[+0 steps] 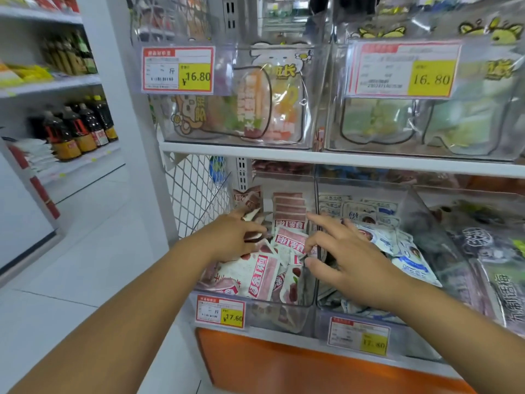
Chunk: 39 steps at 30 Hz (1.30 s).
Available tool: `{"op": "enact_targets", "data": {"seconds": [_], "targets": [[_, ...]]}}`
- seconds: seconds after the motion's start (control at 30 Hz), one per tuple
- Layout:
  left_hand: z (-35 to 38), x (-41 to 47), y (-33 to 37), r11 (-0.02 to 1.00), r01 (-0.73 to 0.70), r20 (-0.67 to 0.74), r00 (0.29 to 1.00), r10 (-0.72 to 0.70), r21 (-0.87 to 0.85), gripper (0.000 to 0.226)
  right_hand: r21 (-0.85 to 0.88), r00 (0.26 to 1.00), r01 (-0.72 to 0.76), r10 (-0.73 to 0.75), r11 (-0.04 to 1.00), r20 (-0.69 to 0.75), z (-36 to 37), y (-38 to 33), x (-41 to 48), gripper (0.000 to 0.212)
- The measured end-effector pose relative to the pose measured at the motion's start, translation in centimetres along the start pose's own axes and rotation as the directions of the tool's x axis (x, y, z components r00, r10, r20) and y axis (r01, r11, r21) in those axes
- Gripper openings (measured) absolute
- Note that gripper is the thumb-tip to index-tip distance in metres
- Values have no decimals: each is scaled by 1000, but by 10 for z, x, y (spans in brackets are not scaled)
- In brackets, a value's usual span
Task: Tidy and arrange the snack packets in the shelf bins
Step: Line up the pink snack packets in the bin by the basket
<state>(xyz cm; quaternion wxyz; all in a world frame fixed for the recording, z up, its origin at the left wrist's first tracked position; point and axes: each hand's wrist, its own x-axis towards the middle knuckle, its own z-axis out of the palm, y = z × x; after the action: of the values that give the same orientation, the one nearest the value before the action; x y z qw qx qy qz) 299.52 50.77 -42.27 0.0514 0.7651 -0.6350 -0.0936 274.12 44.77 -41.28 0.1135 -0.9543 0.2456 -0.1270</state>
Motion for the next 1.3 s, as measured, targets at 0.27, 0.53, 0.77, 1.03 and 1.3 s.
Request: {"op": "enact_targets", "data": {"seconds": [0.27, 0.53, 0.77, 1.03, 1.3], "targets": [[1, 34, 8, 965, 36, -180, 984, 12, 260, 34, 8, 1000, -11, 11, 1000, 12, -1, -2, -1, 23], [-20, 51, -3, 979, -25, -245, 967, 75, 202, 26, 1, 999, 20, -20, 1000, -41, 2, -1, -1, 28], [-28, 38, -4, 996, -89, -440, 895, 71, -20, 31, -21, 997, 47, -48, 999, -55, 6, 3, 0, 32], [-37, -41, 13, 971, -184, -350, 929, 121, -154, 49, -155, 998, 56, -50, 986, 43, -14, -4, 8, 30], [12, -137, -44, 890, -372, -293, 848, 441, 264, 36, 42, 864, 367, -358, 929, 355, 26, -86, 112, 28]]}}
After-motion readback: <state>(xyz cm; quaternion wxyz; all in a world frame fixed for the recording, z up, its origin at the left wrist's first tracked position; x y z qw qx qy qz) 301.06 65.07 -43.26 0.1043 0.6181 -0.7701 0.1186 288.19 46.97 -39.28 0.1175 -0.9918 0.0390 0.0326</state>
